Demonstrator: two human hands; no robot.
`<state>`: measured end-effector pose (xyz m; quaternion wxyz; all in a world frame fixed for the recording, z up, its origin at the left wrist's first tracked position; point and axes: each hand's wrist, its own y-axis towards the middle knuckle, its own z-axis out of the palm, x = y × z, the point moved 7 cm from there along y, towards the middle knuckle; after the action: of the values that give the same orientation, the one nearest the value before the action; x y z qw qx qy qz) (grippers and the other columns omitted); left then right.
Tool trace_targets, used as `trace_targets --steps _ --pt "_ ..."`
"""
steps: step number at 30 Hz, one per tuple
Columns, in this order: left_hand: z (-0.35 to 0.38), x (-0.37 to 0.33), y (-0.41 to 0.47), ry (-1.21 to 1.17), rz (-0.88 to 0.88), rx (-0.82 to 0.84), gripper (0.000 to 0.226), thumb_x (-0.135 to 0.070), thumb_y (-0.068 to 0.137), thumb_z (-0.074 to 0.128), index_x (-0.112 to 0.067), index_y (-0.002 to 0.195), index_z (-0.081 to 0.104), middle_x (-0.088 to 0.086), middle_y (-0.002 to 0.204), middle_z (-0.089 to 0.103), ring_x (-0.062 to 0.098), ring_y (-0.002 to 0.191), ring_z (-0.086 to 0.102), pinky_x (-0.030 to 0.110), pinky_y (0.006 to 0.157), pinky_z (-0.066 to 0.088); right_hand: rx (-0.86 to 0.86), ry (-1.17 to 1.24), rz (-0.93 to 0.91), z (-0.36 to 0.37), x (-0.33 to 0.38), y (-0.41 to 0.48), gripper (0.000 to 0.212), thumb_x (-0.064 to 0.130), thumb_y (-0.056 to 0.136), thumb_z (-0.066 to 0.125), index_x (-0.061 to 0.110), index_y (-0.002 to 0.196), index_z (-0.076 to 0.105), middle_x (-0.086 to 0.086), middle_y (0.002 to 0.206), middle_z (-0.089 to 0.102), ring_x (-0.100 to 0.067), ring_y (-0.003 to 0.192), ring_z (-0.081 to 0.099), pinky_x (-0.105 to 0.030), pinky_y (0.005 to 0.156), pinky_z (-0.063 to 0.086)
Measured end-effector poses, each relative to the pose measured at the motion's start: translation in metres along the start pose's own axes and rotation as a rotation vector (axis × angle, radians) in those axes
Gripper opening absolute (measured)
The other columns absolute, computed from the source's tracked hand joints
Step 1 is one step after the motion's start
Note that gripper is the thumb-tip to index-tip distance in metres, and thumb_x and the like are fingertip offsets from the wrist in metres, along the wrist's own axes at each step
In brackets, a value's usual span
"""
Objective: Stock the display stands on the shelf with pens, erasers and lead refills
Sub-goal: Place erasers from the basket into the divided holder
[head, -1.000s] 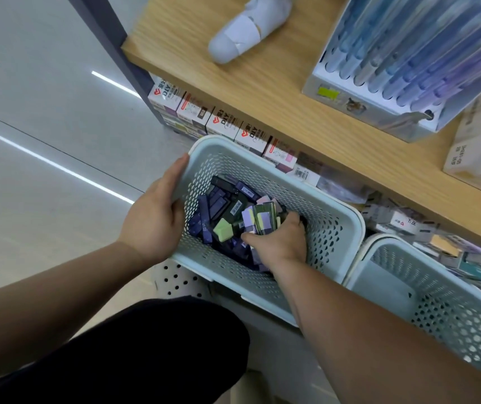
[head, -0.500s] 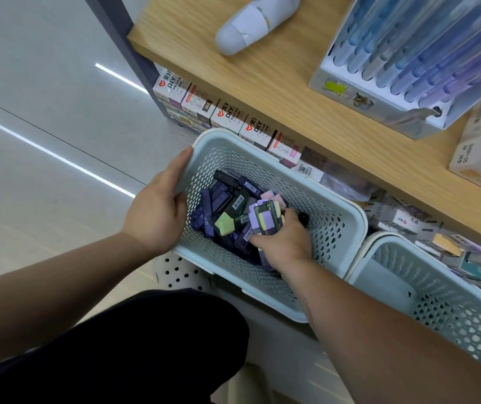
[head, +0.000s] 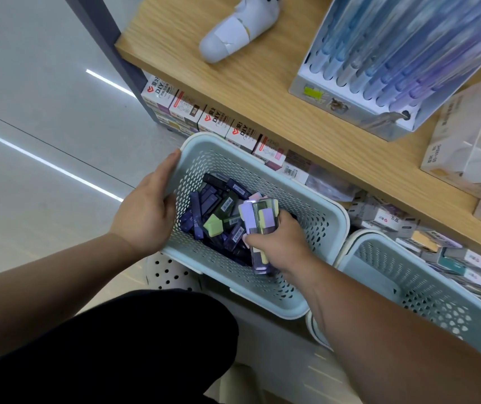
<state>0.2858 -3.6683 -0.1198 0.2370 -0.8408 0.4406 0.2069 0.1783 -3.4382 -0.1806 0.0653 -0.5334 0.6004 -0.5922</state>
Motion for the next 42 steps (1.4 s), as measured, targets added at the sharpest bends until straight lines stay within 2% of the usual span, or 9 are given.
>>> trace_targets --steps 6,9,12,17,21,28,32,37,42 --pt "-0.011 -0.008 0.001 0.135 0.120 -0.069 0.054 -0.027 0.097 0.052 -0.014 0.148 0.040 0.020 0.127 0.055 0.039 0.106 0.054 0.046 0.089 0.044 0.260 0.191 0.108 -0.012 0.013 -0.032 0.031 0.004 0.081 0.079 0.020 0.105 0.066 -0.003 0.084 0.070 -0.017 0.066 0.067 -0.030 0.055 0.055" --pt "-0.030 -0.039 -0.001 0.256 0.417 -0.271 0.030 -0.023 0.093 0.054 -0.004 0.114 0.065 0.020 0.106 0.061 0.040 0.086 0.056 0.047 0.075 0.044 0.350 0.312 0.159 -0.024 0.014 -0.051 0.041 0.009 0.070 0.080 0.017 0.107 0.065 -0.012 0.084 0.070 -0.026 0.068 0.066 -0.035 0.060 0.055" --pt "-0.015 -0.067 0.006 0.324 0.587 -0.143 0.016 -0.020 0.093 0.058 -0.007 0.095 0.068 0.014 0.095 0.062 0.034 0.080 0.057 0.045 0.068 0.048 0.366 0.428 0.164 -0.041 0.015 -0.066 0.048 0.012 0.064 0.074 0.010 0.111 0.064 -0.019 0.088 0.068 -0.032 0.075 0.065 -0.043 0.068 0.056" --pt "0.053 -0.054 0.026 0.391 0.203 0.453 0.022 -0.033 0.092 0.062 -0.013 0.086 0.067 0.006 0.086 0.066 0.030 0.082 0.064 0.038 0.070 0.053 0.312 0.512 0.163 -0.066 0.015 -0.078 0.020 -0.003 0.089 0.063 0.003 0.108 0.064 -0.018 0.081 0.074 -0.024 0.065 0.072 -0.032 0.055 0.059" --pt "0.079 -0.032 0.025 0.450 -0.051 0.617 0.038 -0.050 0.083 0.069 -0.015 0.076 0.057 0.002 0.069 0.057 0.026 0.068 0.056 0.031 0.058 0.040 0.293 0.511 0.134 -0.069 0.017 -0.078 0.022 -0.003 0.088 0.064 0.005 0.109 0.066 -0.016 0.081 0.074 -0.024 0.068 0.071 -0.036 0.063 0.061" --pt "0.084 -0.027 0.024 0.397 -0.173 0.630 0.034 -0.043 0.074 0.082 -0.012 0.082 0.069 0.006 0.080 0.068 0.025 0.073 0.063 0.029 0.062 0.048 0.278 0.489 0.109 -0.075 0.015 -0.084 0.018 -0.001 0.086 0.068 0.012 0.099 0.066 -0.013 0.081 0.069 -0.025 0.064 0.065 -0.031 0.051 0.055" --pt "0.085 -0.023 0.021 0.366 -0.218 0.652 0.028 -0.034 0.076 0.081 -0.008 0.084 0.074 0.010 0.083 0.072 0.027 0.078 0.067 0.029 0.066 0.051 0.256 0.475 0.104 -0.078 0.009 -0.085 0.028 0.004 0.074 0.076 0.011 0.099 0.068 -0.016 0.085 0.071 -0.029 0.077 0.066 -0.036 0.068 0.056" --pt "0.077 -0.024 0.026 0.232 -0.238 0.521 0.009 -0.019 0.082 0.070 -0.011 0.079 0.073 0.009 0.078 0.071 0.026 0.076 0.066 0.030 0.065 0.051 0.210 0.480 0.144 -0.081 0.003 -0.086 0.023 0.002 0.086 0.069 0.012 0.106 0.065 -0.013 0.085 0.071 -0.027 0.072 0.066 -0.036 0.063 0.056" --pt "0.055 -0.036 0.031 0.045 -0.180 0.386 0.007 -0.017 0.087 0.065 -0.015 0.080 0.066 0.005 0.074 0.067 0.026 0.065 0.067 0.033 0.061 0.055 0.198 0.494 0.138 -0.082 0.009 -0.090 0.045 0.009 0.068 0.078 0.009 0.111 0.067 -0.022 0.102 0.074 -0.029 0.079 0.069 -0.038 0.066 0.058"
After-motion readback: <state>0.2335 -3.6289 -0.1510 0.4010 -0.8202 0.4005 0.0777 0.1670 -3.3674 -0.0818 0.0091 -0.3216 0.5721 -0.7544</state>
